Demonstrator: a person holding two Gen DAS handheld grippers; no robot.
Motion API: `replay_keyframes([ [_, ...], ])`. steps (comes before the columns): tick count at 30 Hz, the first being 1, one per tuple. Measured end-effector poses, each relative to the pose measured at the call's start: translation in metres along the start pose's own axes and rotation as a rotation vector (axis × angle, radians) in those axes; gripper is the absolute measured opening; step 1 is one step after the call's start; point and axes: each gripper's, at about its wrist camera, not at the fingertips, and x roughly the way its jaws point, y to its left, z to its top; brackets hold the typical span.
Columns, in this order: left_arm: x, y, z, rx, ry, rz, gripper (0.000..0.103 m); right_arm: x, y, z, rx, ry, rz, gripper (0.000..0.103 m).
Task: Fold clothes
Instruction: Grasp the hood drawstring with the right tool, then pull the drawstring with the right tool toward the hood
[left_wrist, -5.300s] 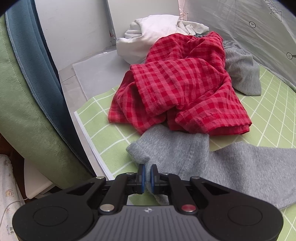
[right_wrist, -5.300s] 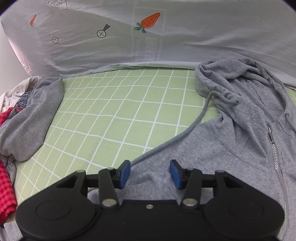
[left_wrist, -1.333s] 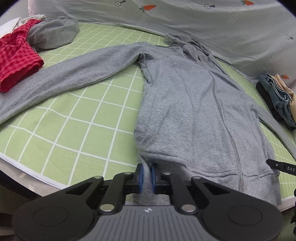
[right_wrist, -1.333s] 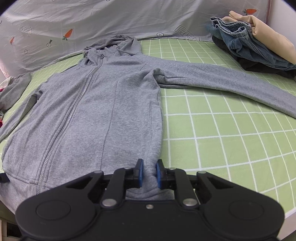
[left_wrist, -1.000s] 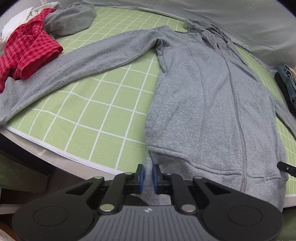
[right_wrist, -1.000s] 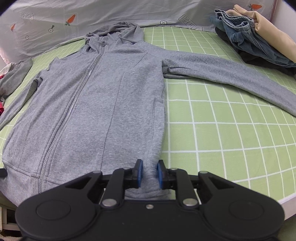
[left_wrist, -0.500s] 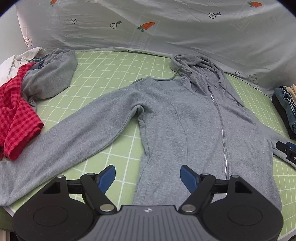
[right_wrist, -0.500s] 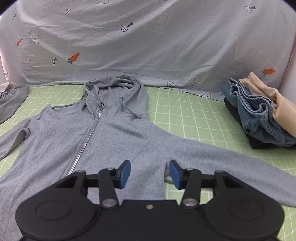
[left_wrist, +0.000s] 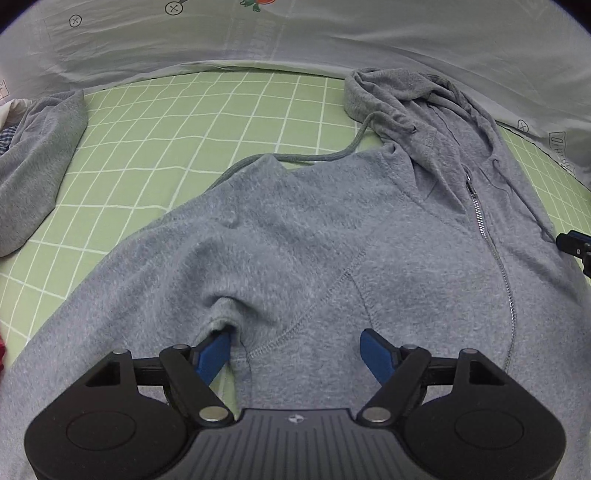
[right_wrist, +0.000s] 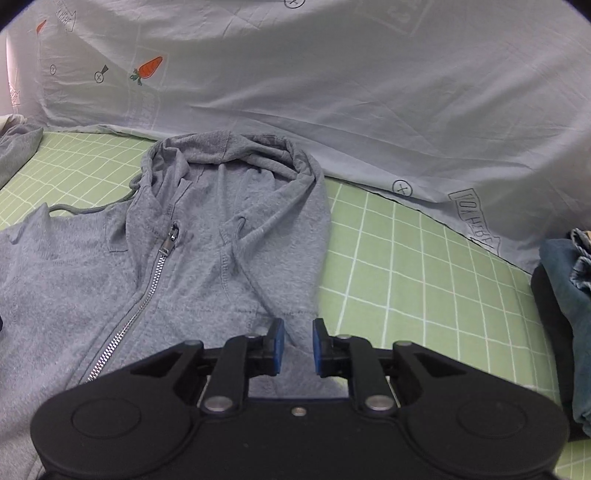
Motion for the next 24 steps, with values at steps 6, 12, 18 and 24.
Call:
replay_keyframes([
  [6, 0.009, -0.004, -0.001, -0.009, -0.022, 0.036, 0.091, 0.015, -0.007, 0.014, -0.106, -0.007, -0.082, 0.003],
  [12, 0.013, -0.003, 0.001, -0.028, -0.007, 0.050, 0.097, 0.006, -0.055, 0.078, 0.071, -0.244, -0.145, 0.004],
  [18, 0.015, -0.002, 0.001, -0.048, -0.001, 0.062, 0.101, 0.001, -0.067, 0.055, 0.206, -0.200, -0.120, 0.083],
  [24, 0.015, -0.001, 0.000, -0.058, -0.001, 0.066, 0.103, 0.006, -0.053, -0.003, 0.235, -0.050, -0.147, 0.103],
])
